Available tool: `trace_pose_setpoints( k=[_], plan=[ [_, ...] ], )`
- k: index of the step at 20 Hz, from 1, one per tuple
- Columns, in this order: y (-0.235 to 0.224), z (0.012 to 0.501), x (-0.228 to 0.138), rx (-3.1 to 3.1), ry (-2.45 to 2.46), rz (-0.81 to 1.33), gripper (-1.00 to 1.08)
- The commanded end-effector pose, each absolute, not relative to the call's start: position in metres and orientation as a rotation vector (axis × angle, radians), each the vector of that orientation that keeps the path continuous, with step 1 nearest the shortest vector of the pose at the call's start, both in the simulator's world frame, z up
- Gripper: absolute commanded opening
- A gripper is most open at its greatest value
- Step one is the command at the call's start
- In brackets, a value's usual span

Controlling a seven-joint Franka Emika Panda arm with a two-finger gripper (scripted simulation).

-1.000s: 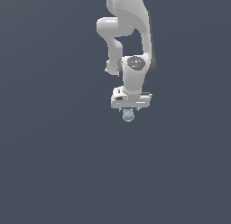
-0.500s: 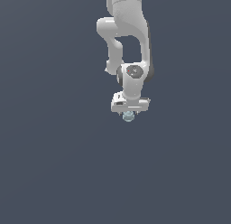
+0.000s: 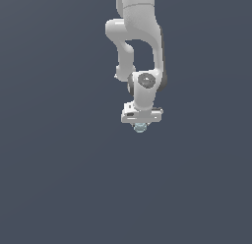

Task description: Pick up the object and move it to a goal position.

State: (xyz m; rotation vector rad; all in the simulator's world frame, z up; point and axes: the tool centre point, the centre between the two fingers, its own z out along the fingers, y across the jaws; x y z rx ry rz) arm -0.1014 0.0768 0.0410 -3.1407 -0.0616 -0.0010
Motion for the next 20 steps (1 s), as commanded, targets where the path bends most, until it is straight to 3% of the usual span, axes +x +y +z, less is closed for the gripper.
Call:
trace_pose_setpoints(
  k=[1,11,20],
  plan=[
    [0.077,0.040,-0.101,-3.141,-0.061,0.000,-1.00],
    [0.069,0.042,-0.097,-3.141,-0.061,-0.001,-1.00],
    [0.018,0.052,-0.068,-3.141,-0.061,-0.001,-1.00]
  ],
)
